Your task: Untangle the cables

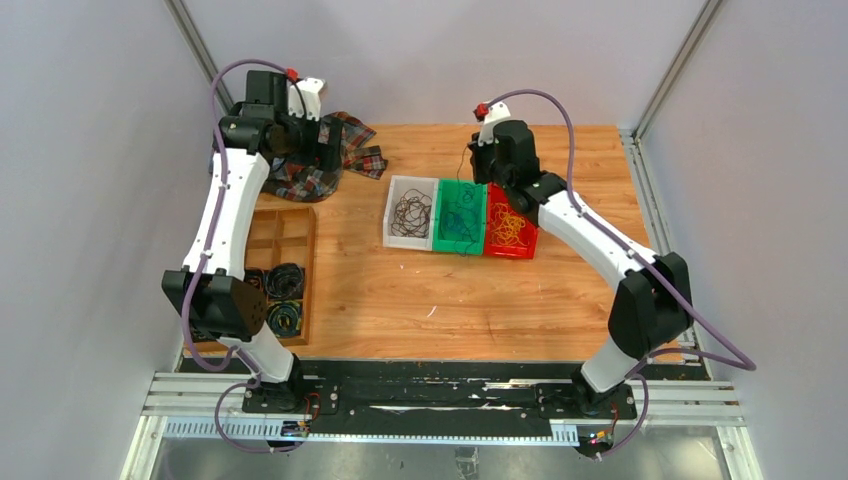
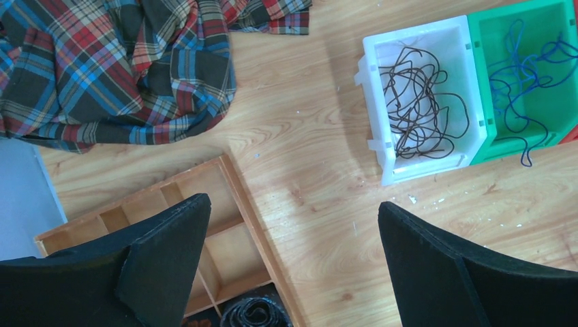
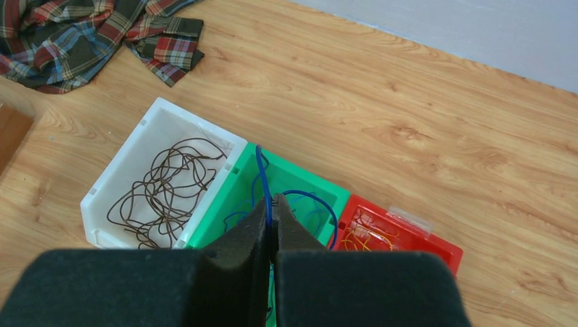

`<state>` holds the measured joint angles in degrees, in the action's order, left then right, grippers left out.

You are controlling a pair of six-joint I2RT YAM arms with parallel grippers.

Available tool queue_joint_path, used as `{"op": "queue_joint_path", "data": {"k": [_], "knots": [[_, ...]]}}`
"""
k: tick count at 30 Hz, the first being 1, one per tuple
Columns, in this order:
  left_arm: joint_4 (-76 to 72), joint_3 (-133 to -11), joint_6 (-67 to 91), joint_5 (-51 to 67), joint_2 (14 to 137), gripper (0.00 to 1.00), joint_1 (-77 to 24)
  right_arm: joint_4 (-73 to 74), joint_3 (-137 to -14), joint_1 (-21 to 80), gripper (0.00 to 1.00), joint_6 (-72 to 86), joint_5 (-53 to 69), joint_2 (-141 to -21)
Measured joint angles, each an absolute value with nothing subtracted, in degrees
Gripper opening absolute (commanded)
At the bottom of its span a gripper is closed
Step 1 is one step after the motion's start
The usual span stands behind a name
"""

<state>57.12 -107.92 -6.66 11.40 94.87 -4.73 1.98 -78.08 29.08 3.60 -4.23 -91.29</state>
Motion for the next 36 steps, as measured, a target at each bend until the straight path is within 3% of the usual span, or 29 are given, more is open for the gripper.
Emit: {"op": "queue_joint_path", "data": {"k": [24,28,33,36], "knots": [[55.35,-105.08,-5.43,11.81,90.28,0.98,-4.6,2.94,-74.96,33.87,0.02,6.09,-8.19,-109.95],[55.35,-105.08,-5.58,11.79,90.26,0.98,-4.6,4.97,-75.18,34.63,0.37,7.4,-8.16,-110.76],[55.33,-104.77,-5.61,11.81,90.26,0.98,-4.58,5.17,-75.18,34.61,0.64,8.14,-7.46,-108.12],[55.37,-104.22,-5.61,11.84,90.15,0.98,-4.56,5.37,-75.2,34.61,0.69,7.88,-6.72,-104.64]]}}
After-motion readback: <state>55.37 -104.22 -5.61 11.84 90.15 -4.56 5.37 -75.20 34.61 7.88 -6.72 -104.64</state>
